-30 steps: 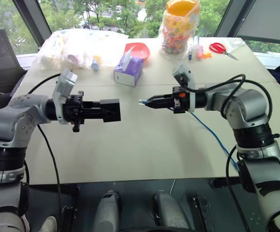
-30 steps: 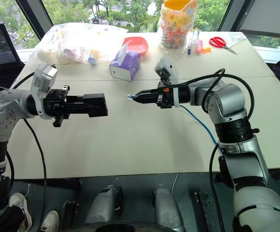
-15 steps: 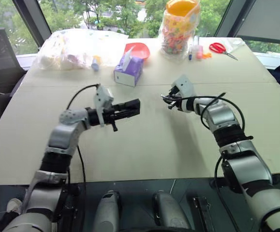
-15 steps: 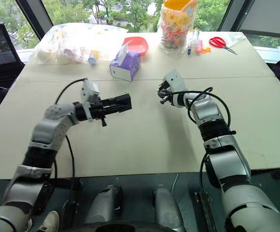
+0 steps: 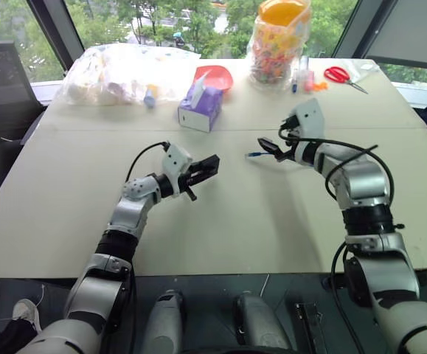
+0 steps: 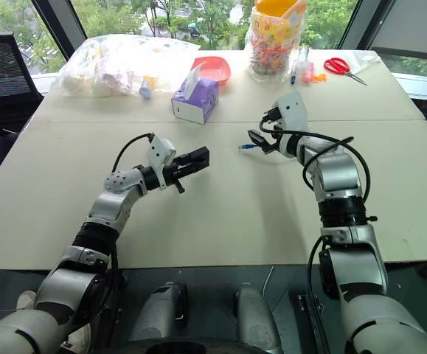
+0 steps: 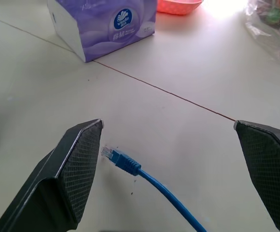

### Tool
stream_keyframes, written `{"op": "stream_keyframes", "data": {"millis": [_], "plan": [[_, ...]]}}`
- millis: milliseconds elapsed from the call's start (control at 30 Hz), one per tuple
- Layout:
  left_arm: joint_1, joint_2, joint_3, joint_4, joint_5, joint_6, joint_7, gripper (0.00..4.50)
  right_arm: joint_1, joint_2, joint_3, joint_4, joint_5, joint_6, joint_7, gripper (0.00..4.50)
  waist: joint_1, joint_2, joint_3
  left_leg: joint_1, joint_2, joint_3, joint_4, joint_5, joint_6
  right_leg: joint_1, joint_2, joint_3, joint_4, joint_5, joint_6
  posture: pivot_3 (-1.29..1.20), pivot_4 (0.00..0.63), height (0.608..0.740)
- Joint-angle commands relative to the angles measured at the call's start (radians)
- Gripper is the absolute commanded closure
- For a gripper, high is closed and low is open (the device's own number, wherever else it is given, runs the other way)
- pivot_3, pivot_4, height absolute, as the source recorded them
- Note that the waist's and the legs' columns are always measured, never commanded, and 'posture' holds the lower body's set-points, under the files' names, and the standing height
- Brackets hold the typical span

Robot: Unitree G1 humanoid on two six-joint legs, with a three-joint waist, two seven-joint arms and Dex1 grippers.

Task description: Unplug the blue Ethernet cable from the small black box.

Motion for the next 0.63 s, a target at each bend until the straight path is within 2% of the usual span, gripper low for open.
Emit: {"op": "stream_keyframes", "data": {"millis": [33, 67, 200, 267, 300, 467, 633], "plan": [[0.004, 0.004, 0.010, 0.054, 0.027, -0.080, 0.010, 2.97, 0.068, -0.017, -0.052, -0.229, 0.056, 0.117, -0.018, 0.00, 0.001, 0.000, 0.000, 0.000, 0.000, 0.000, 0.000, 0.000, 0.000, 0.000, 0.000, 0.000, 0.000, 0.000, 0.000, 0.00, 0.150, 0.735], [0.008, 0.009, 0.011, 0.064, 0.029, -0.088, 0.006, 2.70, 0.084, -0.017, -0.056, -0.270, 0.069, 0.147, -0.019, 0.00, 0.000, 0.000, 0.000, 0.000, 0.000, 0.000, 0.000, 0.000, 0.000, 0.000, 0.000, 0.000, 0.000, 0.000, 0.000, 0.00, 0.150, 0.735], [0.028, 0.035, 0.018, 0.073, 0.032, -0.100, -0.015, 0.94, 0.128, -0.034, -0.057, -0.399, 0.123, 0.240, 0.002, 0.00, -0.004, 0.000, 0.000, 0.001, 0.000, 0.000, 0.001, 0.000, 0.000, 0.000, 0.000, 0.000, 0.000, 0.000, 0.000, 0.00, 0.150, 0.735], [0.041, 0.052, 0.031, 0.059, 0.019, -0.083, -0.021, 0.22, 0.143, -0.055, -0.051, -0.445, 0.152, 0.268, 0.029, 0.00, -0.003, 0.000, 0.000, 0.001, 0.000, 0.000, 0.001, 0.000, 0.000, 0.001, 0.000, 0.000, 0.000, 0.000, 0.000, 0.00, 0.150, 0.735], [0.052, 0.065, 0.041, 0.037, 0.003, -0.063, -0.031, 0.03, 0.152, -0.071, -0.048, -0.470, 0.169, 0.280, 0.048, 0.00, -0.003, 0.000, 0.000, 0.002, 0.000, 0.000, 0.001, 0.000, 0.000, 0.001, 0.000, 0.000, 0.000, 0.000, 0.000, 0.00, 0.150, 0.735], [0.150, 0.178, 0.075, -0.216, -0.110, 0.141, -0.142, 0.03, 0.211, -0.181, -0.067, -0.586, 0.276, 0.323, 0.162, 0.00, -0.008, 0.000, 0.000, 0.002, 0.001, -0.001, 0.000, 0.000, 0.001, 0.002, 0.000, 0.000, 0.000, 0.000, -0.001, 0.00, 0.150, 0.735], [0.203, 0.259, 0.136, -0.416, -0.213, 0.335, -0.157, 0.03, 0.253, -0.253, -0.094, -0.617, 0.356, 0.339, 0.234, 0.00, -0.001, 0.000, 0.000, 0.002, 0.001, -0.002, 0.002, 0.000, 0.000, 0.004, 0.000, -0.001, -0.001, -0.001, -0.001, 0.00, 0.150, 0.735]]}}
